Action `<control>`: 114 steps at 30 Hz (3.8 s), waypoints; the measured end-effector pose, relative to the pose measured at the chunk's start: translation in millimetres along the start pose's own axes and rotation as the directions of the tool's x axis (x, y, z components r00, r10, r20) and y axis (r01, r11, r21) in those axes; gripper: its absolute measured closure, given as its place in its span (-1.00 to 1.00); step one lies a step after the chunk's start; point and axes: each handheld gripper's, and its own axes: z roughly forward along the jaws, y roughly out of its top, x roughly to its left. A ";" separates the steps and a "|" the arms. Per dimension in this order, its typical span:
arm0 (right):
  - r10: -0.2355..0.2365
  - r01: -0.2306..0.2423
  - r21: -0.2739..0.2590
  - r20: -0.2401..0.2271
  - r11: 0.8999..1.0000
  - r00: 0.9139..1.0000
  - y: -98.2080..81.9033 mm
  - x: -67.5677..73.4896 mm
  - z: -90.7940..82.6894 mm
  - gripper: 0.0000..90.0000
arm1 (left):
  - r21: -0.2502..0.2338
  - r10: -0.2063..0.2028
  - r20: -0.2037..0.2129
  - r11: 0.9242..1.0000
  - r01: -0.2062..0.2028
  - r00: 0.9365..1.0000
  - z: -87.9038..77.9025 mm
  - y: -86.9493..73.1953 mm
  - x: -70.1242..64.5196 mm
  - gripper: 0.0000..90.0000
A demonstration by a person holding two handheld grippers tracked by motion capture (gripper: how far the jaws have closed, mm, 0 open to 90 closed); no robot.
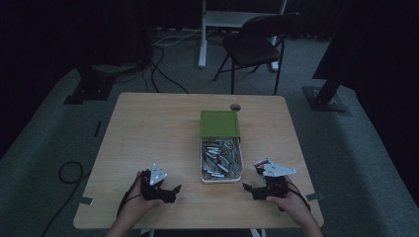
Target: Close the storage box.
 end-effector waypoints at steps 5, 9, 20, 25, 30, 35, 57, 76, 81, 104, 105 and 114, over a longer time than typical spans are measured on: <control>0.007 -0.007 -0.022 0.005 1.000 1.000 6.1 -3.2 -3.0 -0.69 | -0.021 0.006 0.016 1.000 -0.006 1.000 1.3 8.2 -4.7 -0.86; 0.007 -0.007 -0.036 0.004 0.999 1.000 10.5 -4.3 -6.0 -0.69 | -0.048 0.010 0.032 0.999 -0.008 0.999 2.6 16.3 -8.9 -0.86; 0.015 -0.014 -0.079 0.014 0.997 1.000 21.2 -8.9 -10.9 -0.69 | -0.105 0.044 0.069 0.994 -0.036 0.997 8.0 38.8 -22.5 -0.86; 0.012 -0.011 -0.088 0.008 0.996 1.000 26.0 -8.9 -9.6 -0.69 | -0.124 0.057 0.083 0.991 -0.046 0.995 13.0 47.4 -27.1 -0.86; 0.005 -0.005 -0.102 -0.002 0.995 1.000 31.4 -8.8 -8.8 -0.69 | -0.138 0.070 0.092 0.989 -0.057 0.993 15.3 55.0 -31.6 -0.86; 0.008 -0.009 -0.111 -0.014 0.994 1.000 35.4 -7.8 -7.3 -0.69 | -0.133 0.079 0.092 0.989 -0.066 0.993 19.1 59.4 -31.4 -0.86; 0.046 -0.047 -0.093 -0.011 0.995 0.999 36.5 -11.7 8.9 -0.69 | -0.120 0.057 0.087 0.992 -0.046 0.995 31.3 63.7 -19.9 -0.88; 0.048 -0.047 -0.083 0.009 0.995 0.999 42.6 -13.7 14.7 -0.70 | -0.117 0.059 0.064 0.992 -0.051 0.996 34.8 73.1 -14.0 -0.88; 0.048 -0.047 -0.080 0.017 0.996 0.999 44.4 -14.5 15.6 -0.70 | -0.118 0.054 0.063 0.992 -0.047 0.997 35.6 75.3 -12.6 -0.88; 0.099 -0.094 -0.102 0.044 0.990 0.994 53.0 -23.3 21.3 -0.69 | -0.117 0.024 0.043 0.993 -0.018 0.999 41.2 85.9 -5.1 -0.88; 0.101 -0.096 -0.102 0.045 0.990 0.994 53.4 -23.5 21.6 -0.69 | -0.116 0.024 0.043 0.993 -0.019 0.999 41.5 86.3 -4.9 -0.88; 0.099 -0.093 -0.101 0.051 0.991 0.994 56.5 -25.3 23.9 -0.70 | -0.111 0.011 0.048 0.994 -0.006 0.999 44.5 90.5 -1.4 -0.88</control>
